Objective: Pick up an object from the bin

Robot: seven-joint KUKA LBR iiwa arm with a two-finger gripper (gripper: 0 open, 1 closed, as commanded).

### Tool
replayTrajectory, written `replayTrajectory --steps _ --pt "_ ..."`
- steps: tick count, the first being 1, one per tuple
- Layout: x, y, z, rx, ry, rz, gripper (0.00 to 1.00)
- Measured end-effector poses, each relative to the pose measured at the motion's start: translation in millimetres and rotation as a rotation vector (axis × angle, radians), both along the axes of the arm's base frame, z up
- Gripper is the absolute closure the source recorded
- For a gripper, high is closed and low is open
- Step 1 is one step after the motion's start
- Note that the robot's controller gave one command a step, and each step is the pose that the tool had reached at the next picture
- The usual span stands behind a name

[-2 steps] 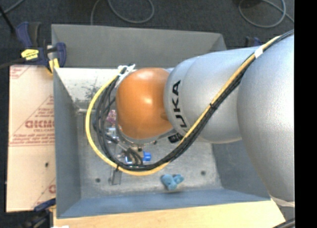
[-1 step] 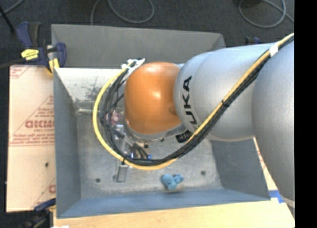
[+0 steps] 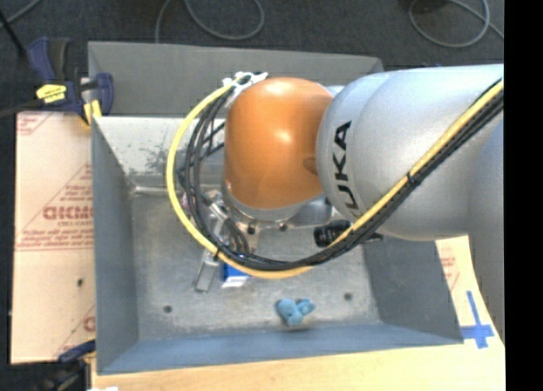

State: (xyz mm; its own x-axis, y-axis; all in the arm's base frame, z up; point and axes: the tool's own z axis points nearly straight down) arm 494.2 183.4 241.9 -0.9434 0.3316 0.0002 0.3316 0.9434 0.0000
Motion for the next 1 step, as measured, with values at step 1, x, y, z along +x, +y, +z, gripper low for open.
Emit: replayTrajectory --steps 1 --pt "1.2 1.4 27.7 0.002 -0.004 0.002 0.0"
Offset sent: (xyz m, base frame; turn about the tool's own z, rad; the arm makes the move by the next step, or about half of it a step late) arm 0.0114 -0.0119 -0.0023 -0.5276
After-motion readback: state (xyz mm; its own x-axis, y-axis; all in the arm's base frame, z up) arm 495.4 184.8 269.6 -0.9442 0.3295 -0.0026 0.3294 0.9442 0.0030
